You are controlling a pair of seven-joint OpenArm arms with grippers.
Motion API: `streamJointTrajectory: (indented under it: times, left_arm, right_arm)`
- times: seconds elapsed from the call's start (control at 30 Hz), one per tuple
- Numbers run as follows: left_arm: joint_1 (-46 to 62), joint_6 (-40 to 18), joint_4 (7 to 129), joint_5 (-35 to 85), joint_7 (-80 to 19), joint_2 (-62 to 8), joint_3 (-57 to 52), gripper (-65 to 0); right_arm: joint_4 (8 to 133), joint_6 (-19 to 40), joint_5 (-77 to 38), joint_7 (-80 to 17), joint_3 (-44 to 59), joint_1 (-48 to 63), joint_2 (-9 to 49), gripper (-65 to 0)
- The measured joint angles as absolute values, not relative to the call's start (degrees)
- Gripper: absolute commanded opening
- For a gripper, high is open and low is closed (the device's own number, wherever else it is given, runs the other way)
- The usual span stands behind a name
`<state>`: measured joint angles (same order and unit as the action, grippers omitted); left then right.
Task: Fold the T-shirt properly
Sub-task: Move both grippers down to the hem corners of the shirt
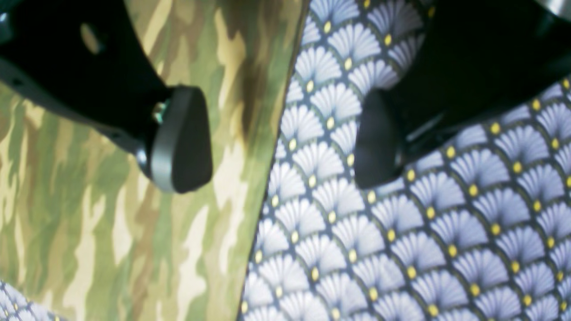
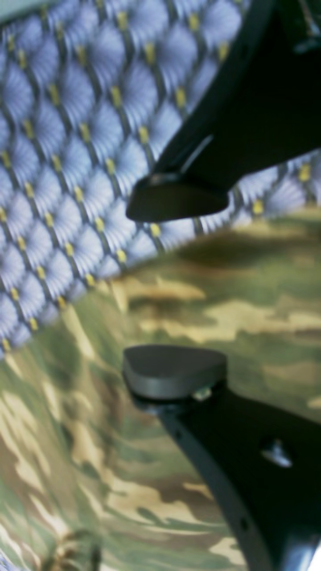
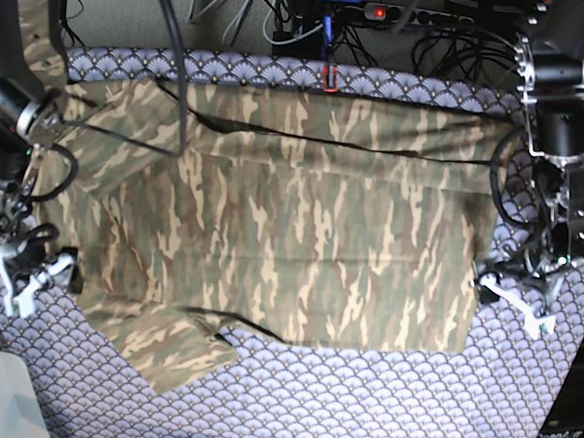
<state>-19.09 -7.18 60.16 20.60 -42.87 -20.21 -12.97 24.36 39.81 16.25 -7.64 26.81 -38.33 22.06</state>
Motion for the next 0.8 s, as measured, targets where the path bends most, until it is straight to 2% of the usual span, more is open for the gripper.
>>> streamJointTrajectory:
  times: [0.73,0.8]
  left_arm:
    - [-15.97,-7.16,60.14,20.58,-43.00,-20.12,-13.02,-16.4]
    - [-15.55,-7.11,60.14,20.56,-43.05,-20.01,-13.02,-16.4]
  right_arm:
    - [24.25,39.81,16.10,-6.59,27.22,-37.69,21.41,-21.5]
    - [24.25,37.60,16.08,-6.55,27.24,-37.60,21.34,-21.5]
